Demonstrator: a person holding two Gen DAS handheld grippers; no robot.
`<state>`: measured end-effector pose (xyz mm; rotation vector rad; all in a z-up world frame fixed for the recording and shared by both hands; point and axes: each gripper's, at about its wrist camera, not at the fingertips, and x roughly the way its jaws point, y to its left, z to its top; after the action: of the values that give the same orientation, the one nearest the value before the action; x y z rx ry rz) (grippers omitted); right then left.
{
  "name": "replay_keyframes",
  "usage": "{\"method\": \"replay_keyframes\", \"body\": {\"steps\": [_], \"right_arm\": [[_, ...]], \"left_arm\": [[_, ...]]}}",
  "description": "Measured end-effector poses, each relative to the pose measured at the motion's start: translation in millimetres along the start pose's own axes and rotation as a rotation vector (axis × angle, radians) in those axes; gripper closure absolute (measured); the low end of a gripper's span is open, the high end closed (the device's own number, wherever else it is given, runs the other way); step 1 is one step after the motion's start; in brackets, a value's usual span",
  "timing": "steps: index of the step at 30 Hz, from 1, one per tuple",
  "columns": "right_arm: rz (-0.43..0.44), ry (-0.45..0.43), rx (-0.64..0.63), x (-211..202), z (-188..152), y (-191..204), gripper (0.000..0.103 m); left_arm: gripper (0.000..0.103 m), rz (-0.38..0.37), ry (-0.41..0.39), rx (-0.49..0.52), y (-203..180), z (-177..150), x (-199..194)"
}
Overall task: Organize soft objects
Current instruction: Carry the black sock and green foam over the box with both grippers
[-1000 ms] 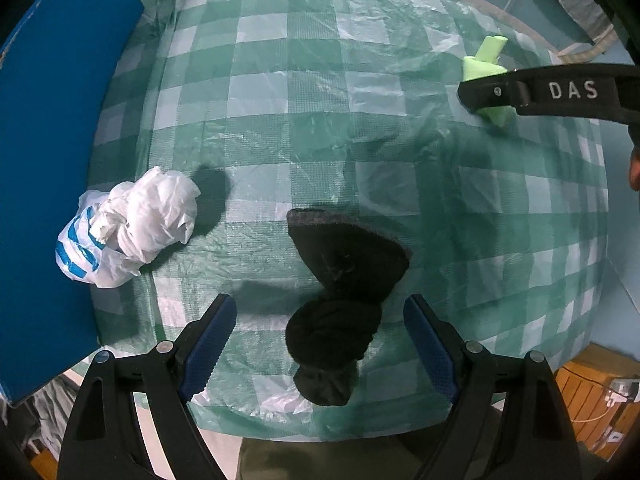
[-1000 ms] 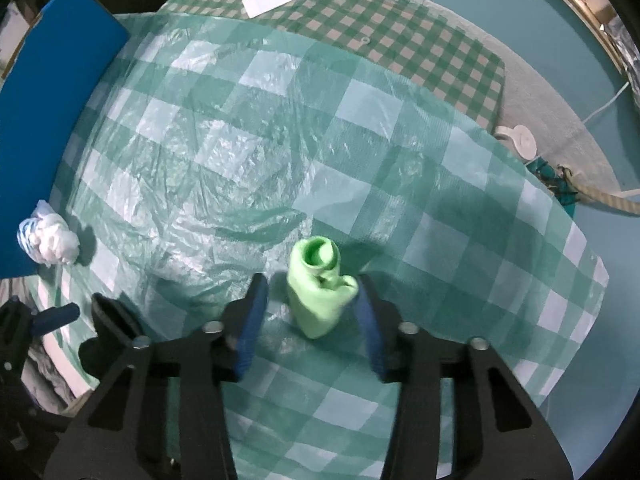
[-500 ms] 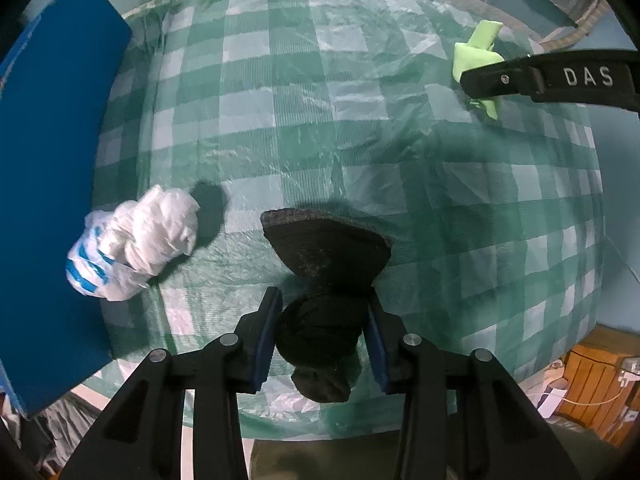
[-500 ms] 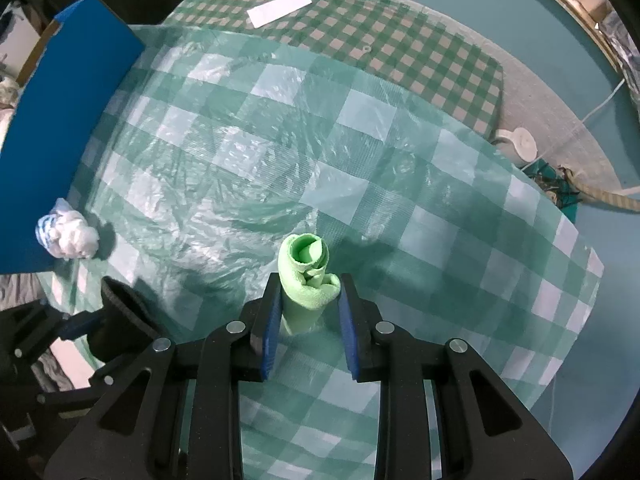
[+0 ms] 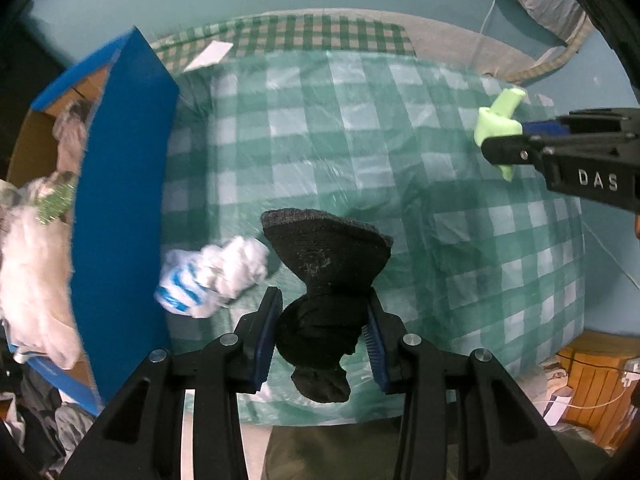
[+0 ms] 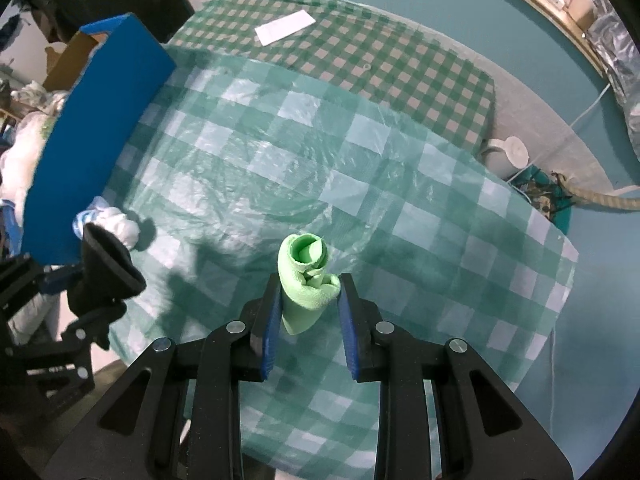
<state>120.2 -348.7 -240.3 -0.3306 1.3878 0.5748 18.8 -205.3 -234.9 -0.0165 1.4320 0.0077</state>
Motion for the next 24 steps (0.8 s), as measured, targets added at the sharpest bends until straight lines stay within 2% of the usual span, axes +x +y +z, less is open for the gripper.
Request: {"method": "replay_keyframes", "body": {"steps": [13, 24], "right_arm": [[0.019, -0.071, -0.03, -51.3, 9.3, 35.8, 0.077], [0.044, -0.108, -0.065, -74.3, 24.9, 75.0, 0.077]], "left_arm": [[0.063, -0.014, -0.08, -0.016, 50.4, 9.6, -64.1], [0.063, -0.017, -0.133, -0.064, 87.5, 7.3, -93.6]]}}
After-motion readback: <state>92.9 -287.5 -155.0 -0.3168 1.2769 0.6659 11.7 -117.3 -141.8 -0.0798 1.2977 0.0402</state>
